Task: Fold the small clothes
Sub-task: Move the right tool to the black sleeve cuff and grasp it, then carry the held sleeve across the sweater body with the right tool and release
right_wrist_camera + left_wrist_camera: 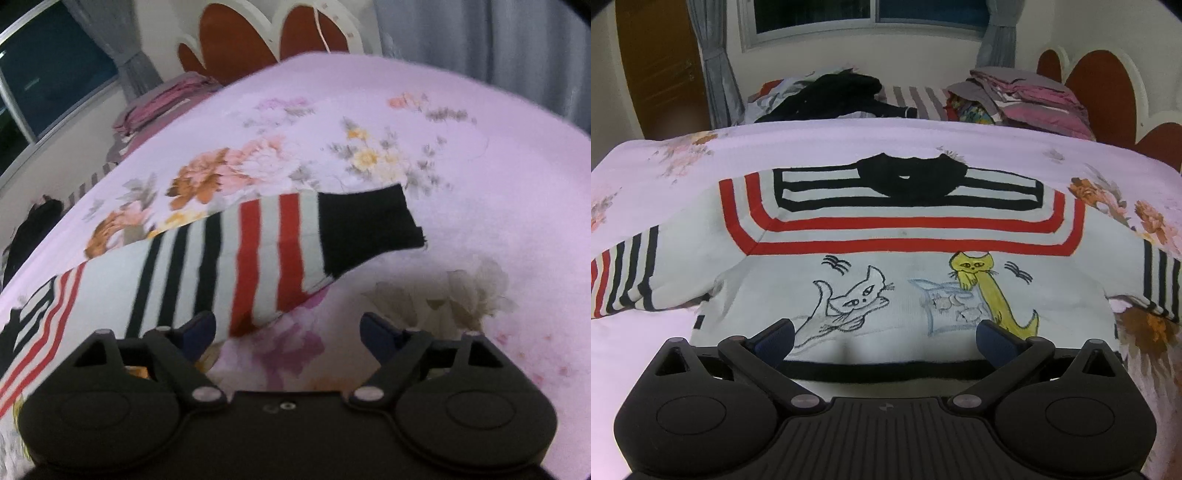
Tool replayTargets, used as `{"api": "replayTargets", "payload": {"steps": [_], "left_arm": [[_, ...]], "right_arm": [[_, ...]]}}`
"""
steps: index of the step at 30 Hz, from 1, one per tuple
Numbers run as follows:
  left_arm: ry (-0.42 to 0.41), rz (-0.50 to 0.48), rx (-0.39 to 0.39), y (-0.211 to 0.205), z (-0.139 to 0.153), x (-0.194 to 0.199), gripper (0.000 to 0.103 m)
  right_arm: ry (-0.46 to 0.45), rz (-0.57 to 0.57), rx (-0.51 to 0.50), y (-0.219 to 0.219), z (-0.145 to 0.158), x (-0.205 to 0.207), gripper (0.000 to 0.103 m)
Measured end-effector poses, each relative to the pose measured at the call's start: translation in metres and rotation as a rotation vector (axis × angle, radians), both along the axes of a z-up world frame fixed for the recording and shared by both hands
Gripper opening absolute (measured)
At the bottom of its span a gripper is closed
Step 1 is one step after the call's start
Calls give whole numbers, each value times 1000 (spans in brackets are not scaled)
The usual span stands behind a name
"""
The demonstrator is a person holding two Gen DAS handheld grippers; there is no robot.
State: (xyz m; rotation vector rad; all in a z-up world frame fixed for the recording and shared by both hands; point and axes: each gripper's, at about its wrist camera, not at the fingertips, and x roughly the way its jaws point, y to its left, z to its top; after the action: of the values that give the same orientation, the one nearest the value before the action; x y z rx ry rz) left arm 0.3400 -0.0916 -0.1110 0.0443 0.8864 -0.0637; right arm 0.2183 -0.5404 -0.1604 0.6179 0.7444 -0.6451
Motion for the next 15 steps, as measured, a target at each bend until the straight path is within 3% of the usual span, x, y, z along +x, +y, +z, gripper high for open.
{"api": "replayTargets", "payload": {"steps": [5, 7, 11, 15], "left_arm": [[6, 13, 21, -4, -4, 10, 103], [10, 13, 25, -4, -5, 13, 103], [-9, 14, 32, -4, -4, 14, 103], [-28, -6, 19, -4, 0, 16, 103]], "right_arm": [[-41, -47, 2, -20, -14, 10, 78], [-48, -69, -30, -26, -16, 15, 68], [-65, -115, -60, -36, -17, 16, 22], [-99, -108, -67, -40, -14, 11, 10]]}}
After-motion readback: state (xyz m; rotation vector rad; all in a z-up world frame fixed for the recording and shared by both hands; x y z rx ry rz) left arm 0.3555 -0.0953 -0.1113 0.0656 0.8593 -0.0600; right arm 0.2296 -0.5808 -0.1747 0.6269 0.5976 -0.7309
